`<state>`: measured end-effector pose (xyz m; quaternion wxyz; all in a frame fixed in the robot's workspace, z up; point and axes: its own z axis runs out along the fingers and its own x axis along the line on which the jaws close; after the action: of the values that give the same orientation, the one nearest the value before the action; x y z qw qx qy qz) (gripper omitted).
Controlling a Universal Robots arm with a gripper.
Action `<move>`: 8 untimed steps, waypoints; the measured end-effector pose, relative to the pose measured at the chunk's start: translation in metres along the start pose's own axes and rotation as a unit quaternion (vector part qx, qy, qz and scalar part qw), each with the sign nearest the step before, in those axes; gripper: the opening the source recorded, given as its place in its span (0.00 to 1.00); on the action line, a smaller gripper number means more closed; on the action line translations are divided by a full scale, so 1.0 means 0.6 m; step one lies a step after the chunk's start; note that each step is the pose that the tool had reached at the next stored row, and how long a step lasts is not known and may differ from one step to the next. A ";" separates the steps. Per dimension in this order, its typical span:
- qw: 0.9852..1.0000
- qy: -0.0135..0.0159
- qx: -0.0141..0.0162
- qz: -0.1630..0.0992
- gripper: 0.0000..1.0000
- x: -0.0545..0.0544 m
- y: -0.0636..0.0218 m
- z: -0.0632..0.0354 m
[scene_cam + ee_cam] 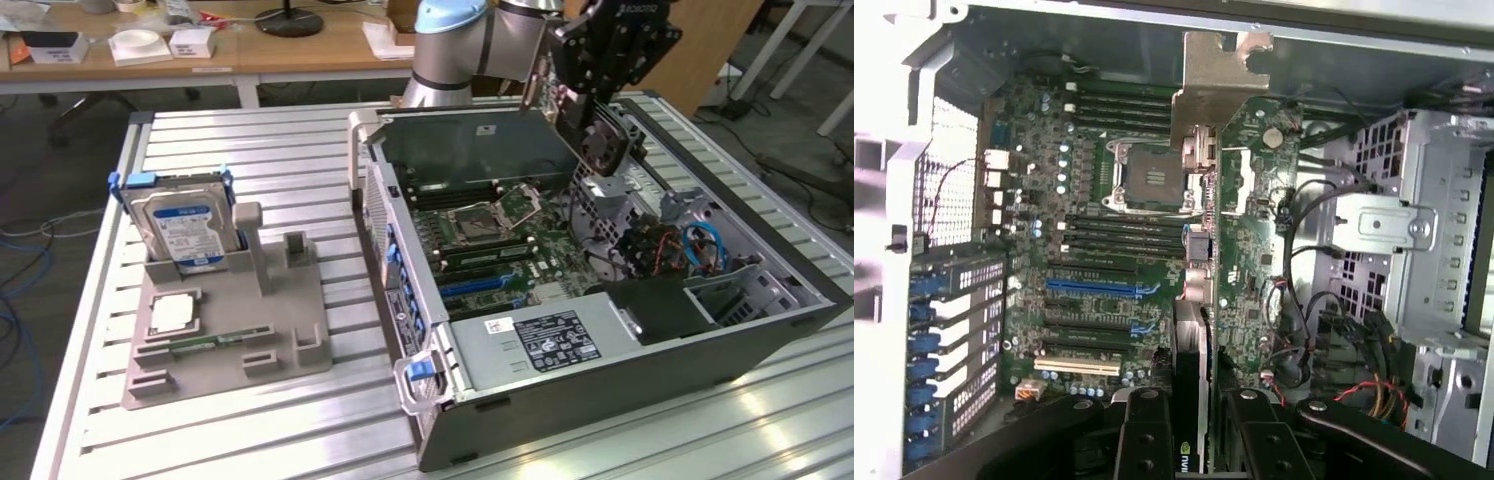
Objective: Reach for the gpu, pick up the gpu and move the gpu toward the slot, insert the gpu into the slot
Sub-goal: 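Insert the gpu into the slot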
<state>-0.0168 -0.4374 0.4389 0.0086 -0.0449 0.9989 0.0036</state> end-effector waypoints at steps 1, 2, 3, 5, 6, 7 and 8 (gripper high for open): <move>1.000 0.000 0.000 -0.007 0.26 0.000 0.000 0.000; 1.000 0.000 0.000 -0.014 0.26 0.001 0.000 0.000; 1.000 0.000 0.000 -0.021 0.26 0.001 0.000 0.000; 0.999 0.000 -0.001 -0.034 0.26 0.002 0.000 0.000; 0.999 0.000 -0.001 -0.040 0.26 0.002 0.000 0.000; 0.999 0.000 -0.001 -0.045 0.26 0.003 0.000 0.000; 0.999 0.000 -0.001 -0.051 0.26 0.003 0.000 0.000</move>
<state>-0.0188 -0.4376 0.4389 0.0084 -0.0960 0.9953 0.0040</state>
